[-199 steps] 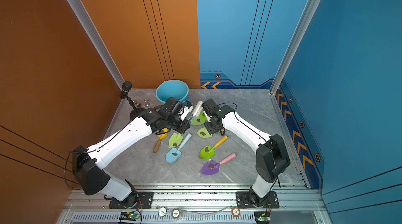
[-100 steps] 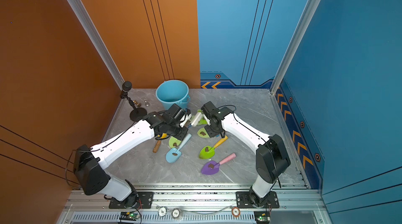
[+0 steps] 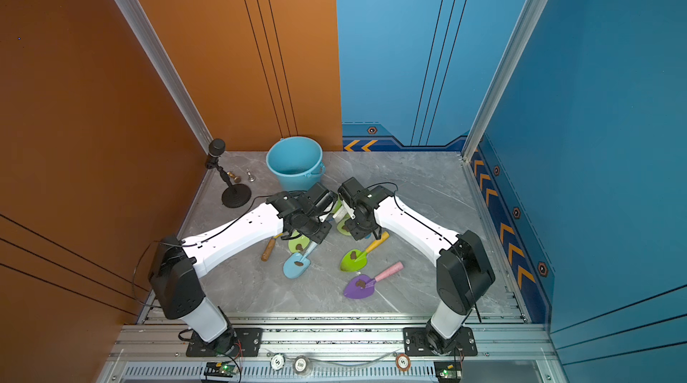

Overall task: Brush the soil off the hand trowel and place it into the bucket
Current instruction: Brush off the soil from the hand trowel, then place the hand trowel at the center of the board.

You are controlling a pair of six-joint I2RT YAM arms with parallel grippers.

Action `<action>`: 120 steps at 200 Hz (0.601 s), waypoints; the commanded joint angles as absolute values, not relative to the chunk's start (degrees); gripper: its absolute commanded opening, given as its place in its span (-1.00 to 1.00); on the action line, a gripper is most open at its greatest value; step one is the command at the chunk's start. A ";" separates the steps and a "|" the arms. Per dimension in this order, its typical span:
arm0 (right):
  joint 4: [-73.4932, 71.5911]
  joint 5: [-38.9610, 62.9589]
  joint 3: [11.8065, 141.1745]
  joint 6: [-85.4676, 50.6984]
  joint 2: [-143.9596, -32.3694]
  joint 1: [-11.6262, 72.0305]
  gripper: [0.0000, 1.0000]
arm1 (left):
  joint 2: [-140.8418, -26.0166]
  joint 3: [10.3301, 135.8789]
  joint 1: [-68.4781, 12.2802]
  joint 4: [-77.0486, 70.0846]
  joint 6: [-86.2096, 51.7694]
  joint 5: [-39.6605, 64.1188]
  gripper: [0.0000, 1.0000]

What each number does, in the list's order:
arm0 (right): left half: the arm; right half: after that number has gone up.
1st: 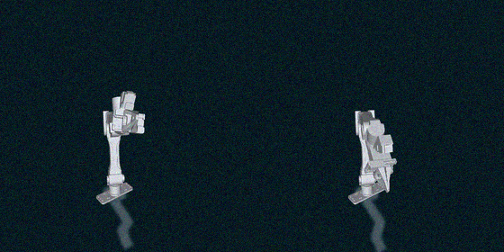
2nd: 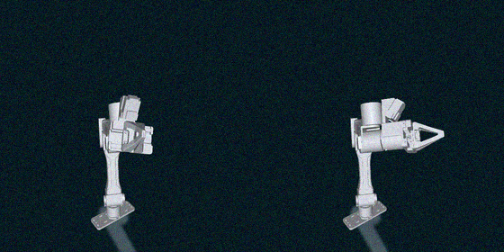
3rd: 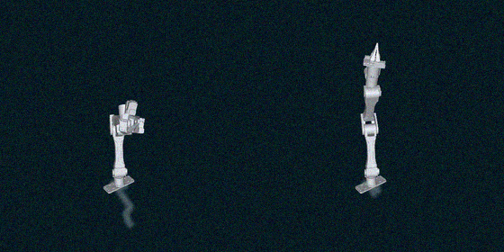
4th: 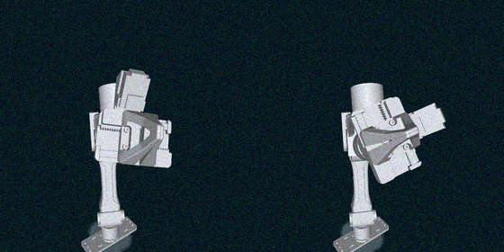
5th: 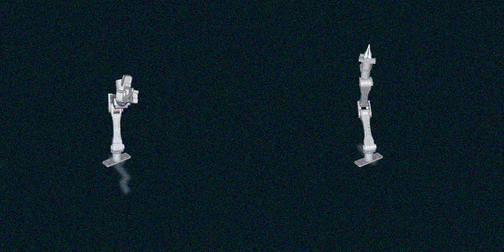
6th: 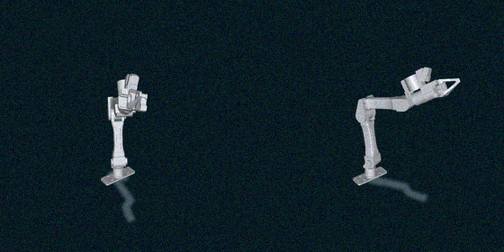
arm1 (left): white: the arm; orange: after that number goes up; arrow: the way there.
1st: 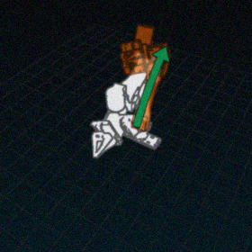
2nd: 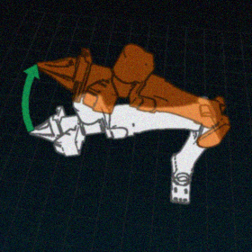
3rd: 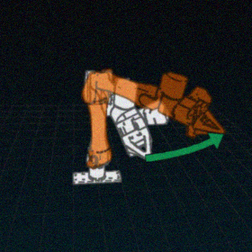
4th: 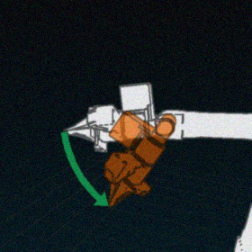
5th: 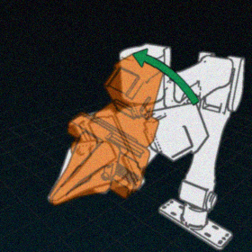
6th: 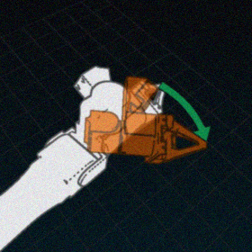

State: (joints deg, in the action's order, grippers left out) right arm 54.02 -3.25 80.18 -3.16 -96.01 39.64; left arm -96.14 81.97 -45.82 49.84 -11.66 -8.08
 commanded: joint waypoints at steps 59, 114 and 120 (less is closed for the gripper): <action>63.27 -2.72 75.55 -5.93 -88.27 46.76 -0.88 | -91.24 76.26 -50.50 59.18 -11.74 -9.40 -1.00; 63.02 0.09 71.85 -10.35 -87.95 50.29 -0.89 | -84.94 70.14 -56.37 60.57 -19.90 -10.86 -1.00; 63.02 0.28 71.88 -10.61 -88.05 50.51 -0.89 | -84.05 69.88 -56.89 60.49 -20.54 -11.67 -1.00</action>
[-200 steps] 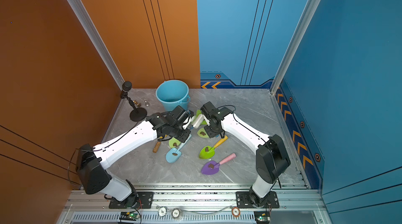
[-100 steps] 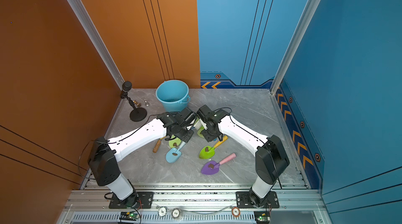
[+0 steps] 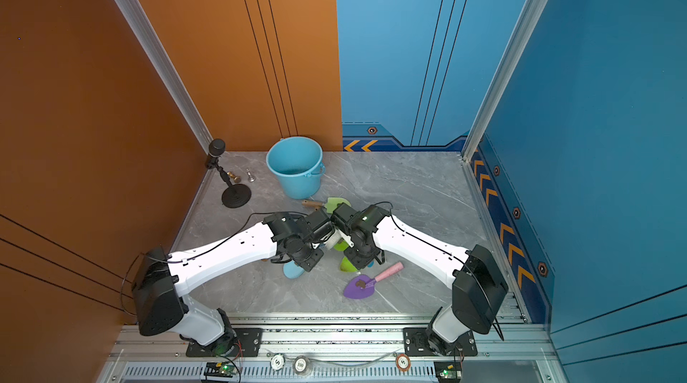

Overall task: Brush the soil off the hand trowel and place it into the bucket
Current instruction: Place the hand trowel at the center of the board.

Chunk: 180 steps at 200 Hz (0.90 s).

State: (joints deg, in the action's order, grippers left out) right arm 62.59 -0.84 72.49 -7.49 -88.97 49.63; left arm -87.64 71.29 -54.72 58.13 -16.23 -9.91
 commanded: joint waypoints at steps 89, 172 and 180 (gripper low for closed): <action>59.69 4.84 70.46 -11.41 -89.81 49.58 -0.90 | -70.30 61.79 -49.44 59.38 -25.93 -20.83 -1.00; 51.31 4.99 69.79 -13.42 -93.26 49.53 -0.93 | -62.16 60.51 -41.13 49.15 -22.59 -16.84 -1.00; 50.59 5.10 69.52 -13.41 -93.13 49.74 -0.95 | -60.99 59.84 -41.51 49.22 -22.99 -17.50 -1.00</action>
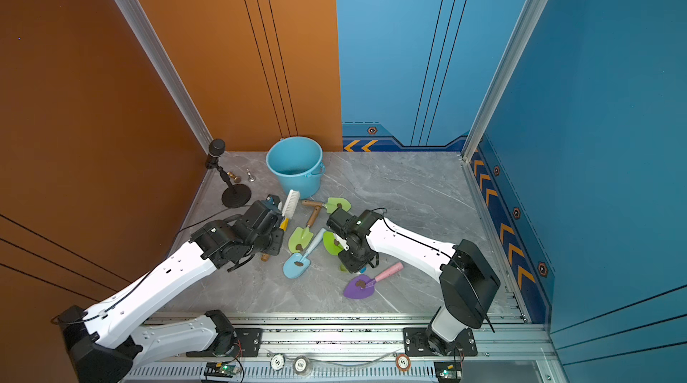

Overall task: Brush the soil off the hand trowel and place it into the bucket
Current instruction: Place the hand trowel at the center of the board.

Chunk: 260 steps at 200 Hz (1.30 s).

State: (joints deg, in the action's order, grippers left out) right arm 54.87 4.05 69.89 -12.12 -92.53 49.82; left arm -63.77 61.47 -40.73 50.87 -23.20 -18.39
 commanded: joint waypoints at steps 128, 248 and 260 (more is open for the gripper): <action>50.64 -9.76 44.92 -25.82 -61.91 30.92 -0.91 | -50.76 53.00 -57.31 48.54 -27.33 -23.69 -1.00; 33.76 -9.22 48.57 -21.54 -81.69 19.92 -0.92 | -54.06 51.20 -75.91 43.64 -34.29 -33.83 -1.00; 33.58 -10.50 49.41 -21.79 -83.03 20.17 -0.91 | -53.47 50.81 -76.82 43.64 -34.95 -34.22 -1.00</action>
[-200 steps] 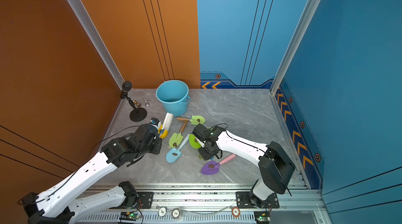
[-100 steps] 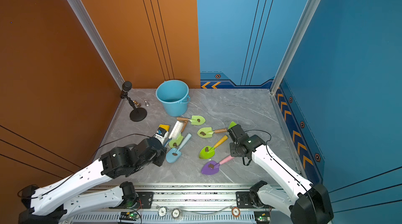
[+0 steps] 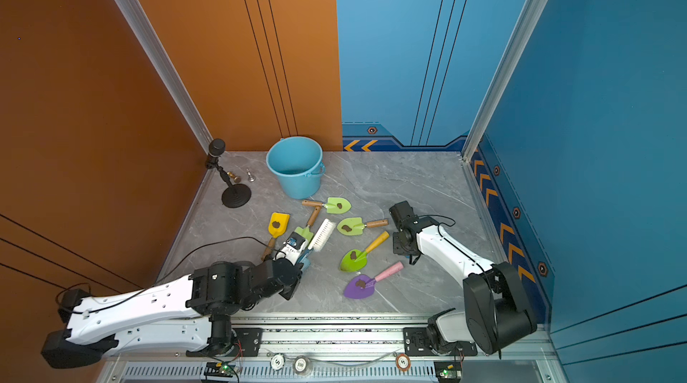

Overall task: Brush the soil off the hand trowel and place it into the bucket
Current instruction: Place the hand trowel at the center of the board.

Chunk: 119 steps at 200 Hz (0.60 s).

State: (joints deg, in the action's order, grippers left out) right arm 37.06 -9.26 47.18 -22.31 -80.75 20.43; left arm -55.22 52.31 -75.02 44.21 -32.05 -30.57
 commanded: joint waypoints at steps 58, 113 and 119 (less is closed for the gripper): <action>33.39 -11.53 52.67 -24.65 -93.27 23.73 -0.74 | -52.38 51.13 -77.94 43.66 -35.95 -35.60 -1.00; 33.20 -14.55 52.72 -26.19 -94.72 24.66 -0.07 | -51.73 51.44 -78.89 43.77 -36.42 -36.63 -1.00; 33.22 -13.96 52.75 -26.15 -94.20 24.65 -0.02 | -51.73 51.51 -78.94 43.71 -36.39 -36.57 -1.00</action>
